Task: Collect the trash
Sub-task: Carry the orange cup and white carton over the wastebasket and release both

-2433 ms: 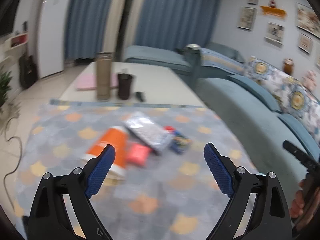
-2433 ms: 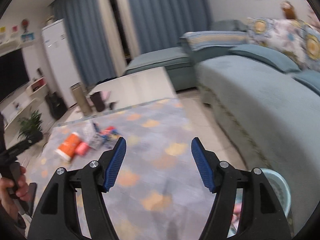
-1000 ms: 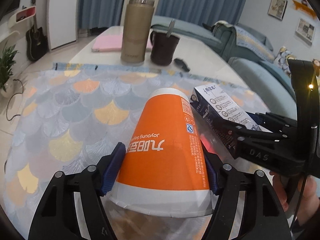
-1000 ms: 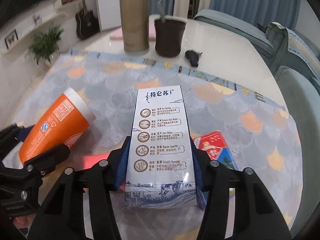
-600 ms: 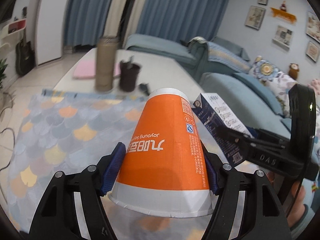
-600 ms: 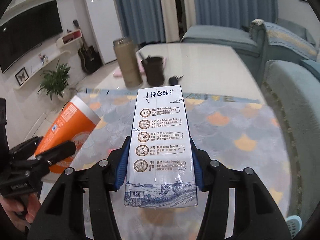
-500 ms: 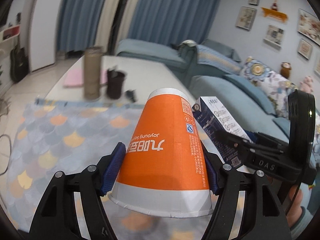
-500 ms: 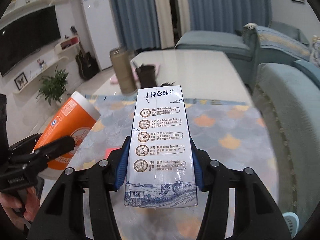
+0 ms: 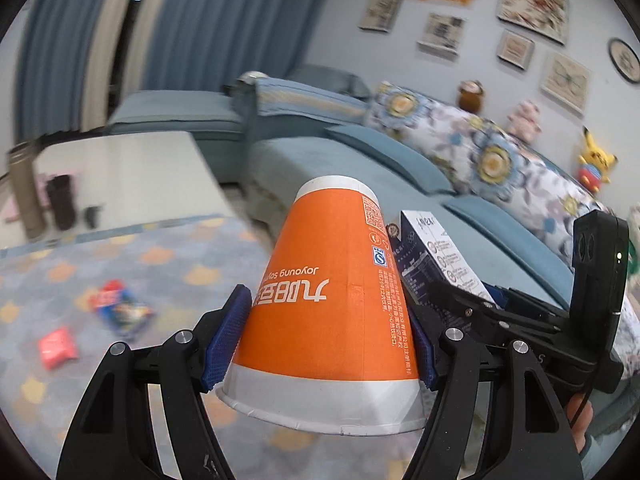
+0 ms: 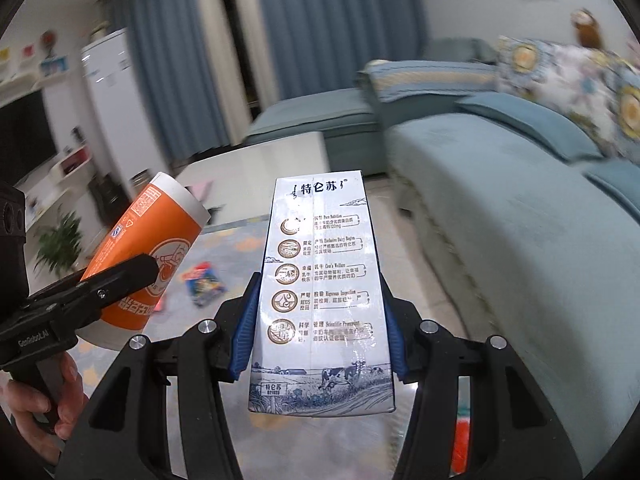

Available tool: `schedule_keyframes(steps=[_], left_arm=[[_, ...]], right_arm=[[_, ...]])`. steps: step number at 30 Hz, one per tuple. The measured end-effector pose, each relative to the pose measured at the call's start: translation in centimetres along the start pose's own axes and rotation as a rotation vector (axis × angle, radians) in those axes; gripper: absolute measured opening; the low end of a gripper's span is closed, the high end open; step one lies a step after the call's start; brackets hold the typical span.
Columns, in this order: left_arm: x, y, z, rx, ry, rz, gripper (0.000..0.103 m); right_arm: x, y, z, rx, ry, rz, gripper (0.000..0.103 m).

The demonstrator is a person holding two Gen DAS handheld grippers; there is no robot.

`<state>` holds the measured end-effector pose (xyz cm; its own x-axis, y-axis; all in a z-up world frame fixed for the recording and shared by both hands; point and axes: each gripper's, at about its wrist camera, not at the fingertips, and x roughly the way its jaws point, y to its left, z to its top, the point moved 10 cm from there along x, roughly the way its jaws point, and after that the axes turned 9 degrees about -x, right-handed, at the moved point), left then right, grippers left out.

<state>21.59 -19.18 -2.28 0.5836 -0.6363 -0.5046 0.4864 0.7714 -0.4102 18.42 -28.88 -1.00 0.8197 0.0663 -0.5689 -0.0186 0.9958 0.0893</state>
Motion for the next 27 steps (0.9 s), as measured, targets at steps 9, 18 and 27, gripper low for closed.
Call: schedule_keyframes(steps=[9, 18, 27], left_arm=[[8.7, -8.2, -5.9, 0.061, 0.155, -0.083, 0.068], [15.4, -11.1, -13.2, 0.089, 0.330, -0.124, 0.069], [17.5, -11.8, -16.3, 0.105, 0.395, -0.135, 0.072]], right_arm=[[-1.0, -11.6, -8.4, 0.222, 0.085, -0.117, 0.050], [1.8, -18.1, -17.0, 0.400, 0.278, -0.199, 0.050], [3.1, -21.7, -19.9, 0.470, 0.367, -0.270, 0.051]])
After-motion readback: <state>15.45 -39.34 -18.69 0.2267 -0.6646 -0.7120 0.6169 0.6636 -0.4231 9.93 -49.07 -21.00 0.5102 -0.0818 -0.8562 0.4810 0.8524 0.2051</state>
